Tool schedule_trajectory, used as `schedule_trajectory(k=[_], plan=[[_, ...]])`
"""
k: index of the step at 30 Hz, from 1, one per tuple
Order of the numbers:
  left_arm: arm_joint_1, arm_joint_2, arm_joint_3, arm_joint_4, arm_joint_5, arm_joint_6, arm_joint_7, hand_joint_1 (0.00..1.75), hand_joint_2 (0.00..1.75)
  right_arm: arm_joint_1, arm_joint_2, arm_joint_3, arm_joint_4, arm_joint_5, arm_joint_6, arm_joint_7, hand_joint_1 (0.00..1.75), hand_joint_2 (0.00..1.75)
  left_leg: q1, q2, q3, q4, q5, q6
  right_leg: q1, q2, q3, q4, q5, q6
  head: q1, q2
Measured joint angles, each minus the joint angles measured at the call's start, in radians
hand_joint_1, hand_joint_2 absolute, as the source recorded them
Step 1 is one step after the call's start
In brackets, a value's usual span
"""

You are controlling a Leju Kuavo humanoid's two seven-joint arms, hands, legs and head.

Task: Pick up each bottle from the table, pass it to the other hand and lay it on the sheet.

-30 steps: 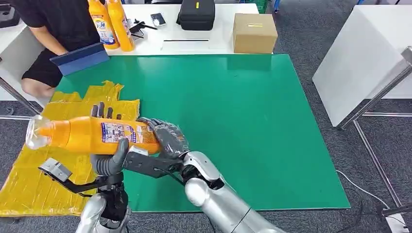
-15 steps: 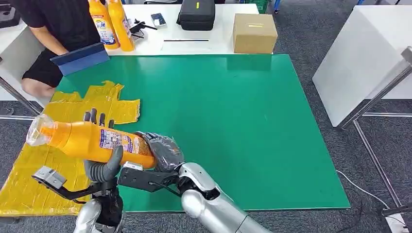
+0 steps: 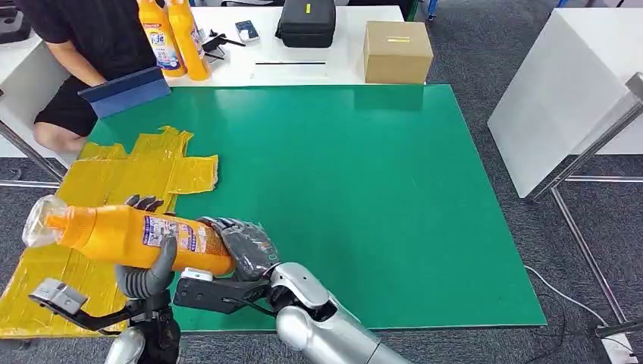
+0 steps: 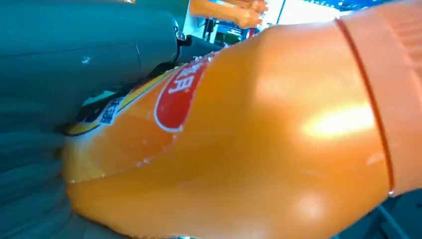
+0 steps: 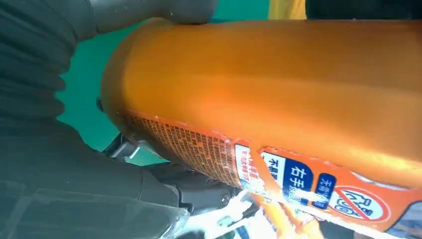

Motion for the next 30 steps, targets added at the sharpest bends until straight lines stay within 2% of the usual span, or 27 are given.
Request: schedule_trajectory(k=[7,9,10,11,16,20,25,30], plan=[[0.016,-0.01,0.028,-0.022,-0.013,-0.005,0.0,1.75,1.75,-0.014,0.005,0.031,0.012,-0.045,0.0,-0.002,1.75,1.75,0.0,0.0,0.0,0.0,0.0,0.0,0.0,0.0,0.0,0.0,0.0,0.0,0.001,0.0],[0.107,-0.053,0.102,-0.146,-0.036,0.002,0.006,1.75,1.75,-0.078,0.011,0.159,0.034,-0.158,0.003,-0.002,1.73,1.75,0.0,0.0,0.0,0.0,0.0,0.0,0.0,0.0,0.0,0.0,0.0,0.0,0.0,0.0],[0.126,-0.063,0.111,-0.175,-0.041,0.007,0.008,1.75,1.75,-0.105,0.013,0.193,0.039,-0.196,0.003,0.002,1.45,1.75,0.0,0.0,0.0,0.0,0.0,0.0,0.0,0.0,0.0,0.0,0.0,0.0,0.001,0.0],[0.138,-0.067,0.114,-0.198,-0.045,0.013,0.012,1.75,1.75,-0.127,0.014,0.227,0.044,-0.224,0.0,0.012,0.0,0.0,0.0,-0.001,0.0,0.0,0.0,0.0,0.0,0.0,0.0,0.0,0.0,0.0,0.001,0.0],[0.143,-0.067,0.115,-0.204,-0.056,-0.003,0.011,1.75,1.75,-0.118,0.009,0.237,0.069,-0.16,-0.051,-0.023,0.0,0.0,0.0,-0.001,0.001,0.0,0.0,0.0,0.0,0.0,0.0,0.0,0.0,0.0,0.0,0.0],[0.131,-0.052,0.101,-0.171,-0.053,-0.016,-0.017,1.75,1.75,-0.075,-0.023,0.177,0.041,-0.059,-0.074,-0.016,0.0,0.0,0.0,-0.001,0.001,0.0,0.0,0.0,0.0,0.0,0.0,0.0,0.0,0.0,0.0,0.0],[0.107,-0.015,0.091,-0.139,-0.069,0.006,-0.037,1.75,1.75,0.015,-0.099,0.033,-0.113,0.101,-0.063,0.019,0.0,0.0,0.0,-0.001,0.001,0.001,0.0,0.0,0.0,0.0,0.001,0.0,0.0,0.0,0.0,0.0],[0.114,0.023,0.086,-0.118,-0.127,0.033,-0.056,1.75,1.75,0.141,-0.191,-0.152,-0.351,0.213,-0.033,0.023,0.0,0.0,-0.001,-0.002,0.001,0.001,0.0,0.0,0.0,-0.001,0.001,-0.001,0.0,0.0,0.0,0.0]])
